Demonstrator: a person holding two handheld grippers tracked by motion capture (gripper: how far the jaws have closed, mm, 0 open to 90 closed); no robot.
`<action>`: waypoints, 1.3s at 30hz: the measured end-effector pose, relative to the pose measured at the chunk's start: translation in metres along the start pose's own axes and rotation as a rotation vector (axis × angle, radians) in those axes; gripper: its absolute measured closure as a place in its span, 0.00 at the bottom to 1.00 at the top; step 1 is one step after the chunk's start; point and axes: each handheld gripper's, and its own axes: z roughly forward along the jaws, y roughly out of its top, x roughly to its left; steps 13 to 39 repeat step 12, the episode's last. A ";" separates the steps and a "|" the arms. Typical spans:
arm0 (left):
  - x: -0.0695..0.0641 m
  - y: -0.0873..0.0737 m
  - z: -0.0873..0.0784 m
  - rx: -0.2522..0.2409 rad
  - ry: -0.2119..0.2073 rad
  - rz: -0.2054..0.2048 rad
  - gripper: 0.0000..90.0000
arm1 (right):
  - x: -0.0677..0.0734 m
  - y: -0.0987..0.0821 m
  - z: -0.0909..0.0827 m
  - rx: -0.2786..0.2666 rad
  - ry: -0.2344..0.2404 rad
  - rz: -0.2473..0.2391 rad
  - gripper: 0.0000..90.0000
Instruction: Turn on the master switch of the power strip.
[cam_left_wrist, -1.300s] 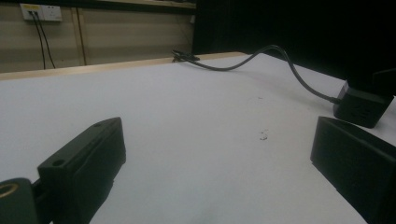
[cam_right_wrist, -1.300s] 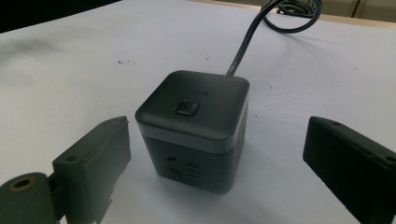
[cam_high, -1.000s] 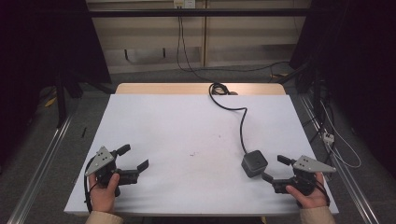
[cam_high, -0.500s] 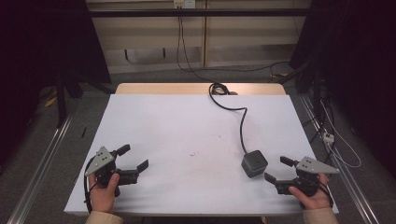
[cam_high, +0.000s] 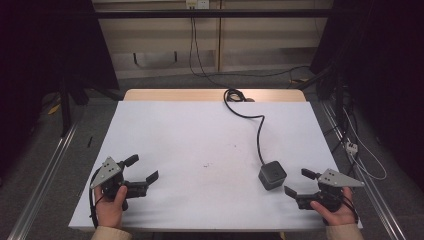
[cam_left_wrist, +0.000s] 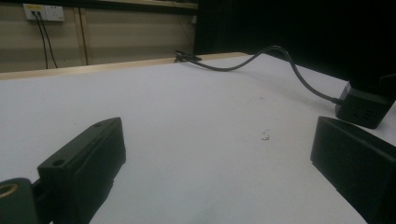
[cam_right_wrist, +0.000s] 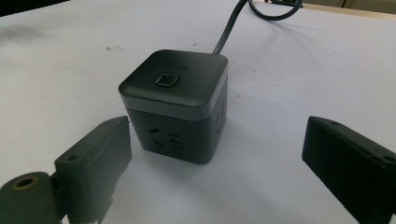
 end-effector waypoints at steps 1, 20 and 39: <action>0.000 0.000 0.000 -0.001 0.002 0.000 0.03 | 0.000 0.000 0.000 -0.002 -0.001 -0.002 0.09; 0.000 0.000 0.000 -0.001 0.002 -0.002 0.03 | 0.000 0.001 0.000 -0.003 -0.002 -0.002 0.09; 0.000 0.000 0.000 -0.001 0.002 -0.002 0.03 | 0.000 0.001 0.000 -0.003 -0.002 -0.002 0.09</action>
